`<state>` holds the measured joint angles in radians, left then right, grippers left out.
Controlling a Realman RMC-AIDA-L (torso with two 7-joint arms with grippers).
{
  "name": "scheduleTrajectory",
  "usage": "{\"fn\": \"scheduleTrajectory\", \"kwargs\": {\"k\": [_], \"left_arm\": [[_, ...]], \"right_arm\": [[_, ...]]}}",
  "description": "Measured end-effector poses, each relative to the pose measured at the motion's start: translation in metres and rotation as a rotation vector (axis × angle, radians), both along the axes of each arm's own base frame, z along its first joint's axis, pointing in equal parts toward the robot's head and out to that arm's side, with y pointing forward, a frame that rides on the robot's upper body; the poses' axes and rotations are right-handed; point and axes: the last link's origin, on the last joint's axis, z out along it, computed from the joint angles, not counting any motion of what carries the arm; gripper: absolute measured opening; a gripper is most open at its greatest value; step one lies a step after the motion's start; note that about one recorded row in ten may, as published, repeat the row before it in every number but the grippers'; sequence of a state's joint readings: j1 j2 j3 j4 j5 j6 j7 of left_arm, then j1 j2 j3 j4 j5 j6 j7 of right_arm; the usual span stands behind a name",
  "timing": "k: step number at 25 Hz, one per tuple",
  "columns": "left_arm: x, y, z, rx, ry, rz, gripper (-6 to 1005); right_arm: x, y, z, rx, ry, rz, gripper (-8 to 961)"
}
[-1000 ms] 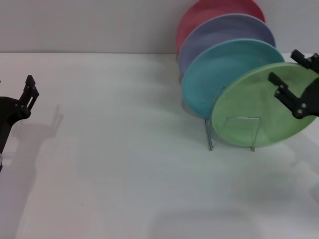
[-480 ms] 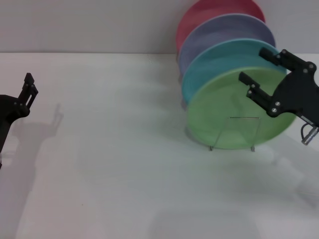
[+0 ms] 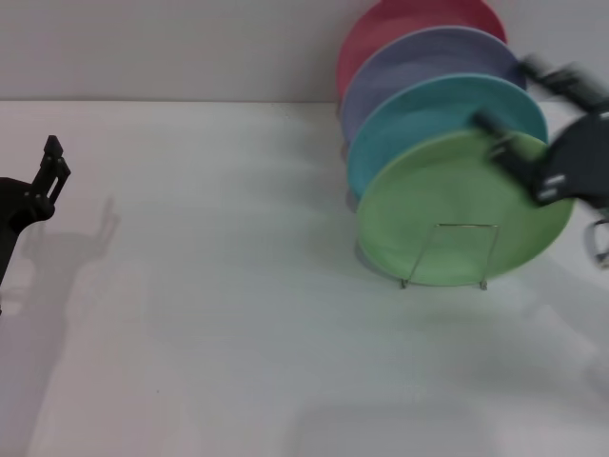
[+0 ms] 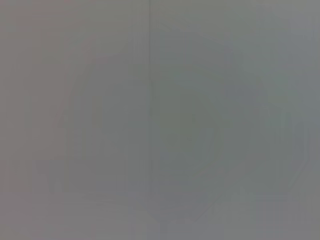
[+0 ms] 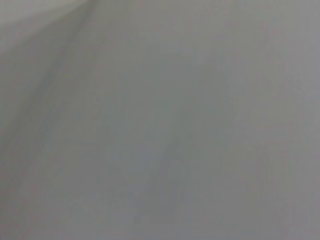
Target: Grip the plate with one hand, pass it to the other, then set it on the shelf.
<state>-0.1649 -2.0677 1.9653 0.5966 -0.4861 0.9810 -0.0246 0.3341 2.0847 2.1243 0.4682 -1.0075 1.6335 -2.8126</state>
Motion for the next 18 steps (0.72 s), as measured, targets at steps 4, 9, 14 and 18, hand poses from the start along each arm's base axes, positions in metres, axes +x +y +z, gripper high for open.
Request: {"fn": "scheduleTrajectory", "kwargs": {"k": [4, 9, 14, 18], "left_arm": [[-0.003, -0.005, 0.003, 0.021, -0.001, -0.002, 790], [-0.012, -0.015, 0.007, 0.052, 0.021, -0.008, 790], [-0.02, -0.021, 0.008, 0.057, 0.065, -0.02, 790], [-0.02, -0.021, 0.009, 0.066, 0.083, -0.043, 790]], "right_arm": [[0.024, -0.017, 0.039, 0.204, 0.235, -0.116, 592], [0.083, -0.054, 0.073, 0.424, 0.482, -0.398, 605], [0.129, -0.081, 0.077, 0.537, 0.629, -0.647, 836], [0.132, -0.087, 0.071, 0.521, 0.618, -0.675, 831]]}}
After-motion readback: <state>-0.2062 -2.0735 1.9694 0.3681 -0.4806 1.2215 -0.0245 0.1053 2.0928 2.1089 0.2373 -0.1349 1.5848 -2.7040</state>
